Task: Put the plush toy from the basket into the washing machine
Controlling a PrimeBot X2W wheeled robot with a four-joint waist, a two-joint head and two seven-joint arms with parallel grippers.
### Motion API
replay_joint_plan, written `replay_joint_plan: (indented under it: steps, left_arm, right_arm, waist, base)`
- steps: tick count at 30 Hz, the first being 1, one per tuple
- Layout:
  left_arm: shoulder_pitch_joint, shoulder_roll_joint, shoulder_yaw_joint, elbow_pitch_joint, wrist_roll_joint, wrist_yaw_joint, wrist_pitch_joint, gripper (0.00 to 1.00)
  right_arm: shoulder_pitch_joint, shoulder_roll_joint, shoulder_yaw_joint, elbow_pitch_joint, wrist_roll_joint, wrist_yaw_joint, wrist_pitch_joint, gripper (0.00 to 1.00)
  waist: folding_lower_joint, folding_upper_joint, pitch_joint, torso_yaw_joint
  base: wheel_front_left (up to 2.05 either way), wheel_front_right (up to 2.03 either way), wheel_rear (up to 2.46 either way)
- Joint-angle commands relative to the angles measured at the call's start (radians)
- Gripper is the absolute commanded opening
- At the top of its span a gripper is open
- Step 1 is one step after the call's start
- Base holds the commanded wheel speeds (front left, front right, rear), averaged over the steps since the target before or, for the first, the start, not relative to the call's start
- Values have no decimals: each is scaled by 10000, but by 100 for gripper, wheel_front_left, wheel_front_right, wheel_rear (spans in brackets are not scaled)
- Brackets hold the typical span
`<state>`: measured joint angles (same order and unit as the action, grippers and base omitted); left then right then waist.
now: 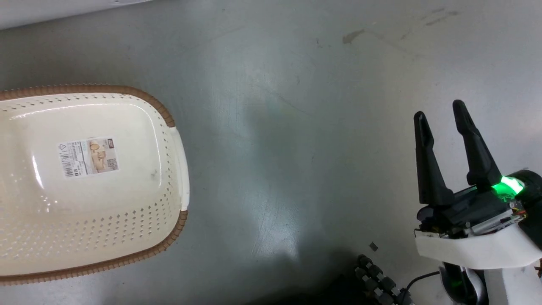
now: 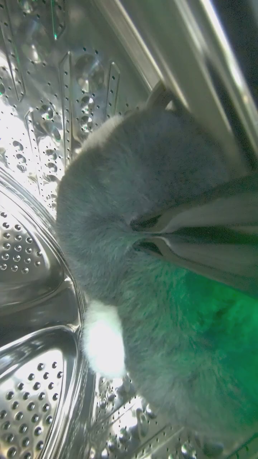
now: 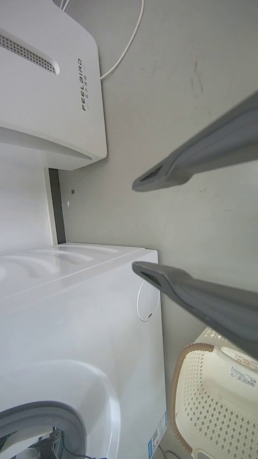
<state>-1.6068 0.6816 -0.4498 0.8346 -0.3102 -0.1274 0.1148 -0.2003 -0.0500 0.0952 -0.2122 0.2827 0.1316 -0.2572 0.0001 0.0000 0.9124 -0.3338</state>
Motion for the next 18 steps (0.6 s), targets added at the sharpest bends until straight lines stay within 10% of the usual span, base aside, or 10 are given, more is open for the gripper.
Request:
replay_joint_plan:
  steps: [1, 2, 3, 18]
  left_arm:
    - [387, 142, -88, 218, -29, -31, 4, 0]
    - [404, 163, -162, 290, -97, -32, -146, 0]
    - [431, 164, -220, 385, -141, -32, -307, 100]
    - [3119, -1580, -1, 1367, -1452, 2, -3679, 100]
  right_arm:
    - [-218, -2, -38, -15, 25, -9, -46, 100]
    - [-235, -2, -62, -4, -6, -9, -46, 100]
    - [-250, -2, -91, 4, -41, -9, -46, 100]
    - [-74, -2, -746, 571, -1021, -9, -46, 100]
  waist:
    - [-1, 0, -75, 54]
    - [-1, 0, -140, 95]
    - [-1, 0, -223, 141]
    - [-1, 0, -3432, 1441]
  base:
    - [0, 0, 0]
    - [0, 0, 0]
    - [0, 0, 0]
    - [0, 0, 0]
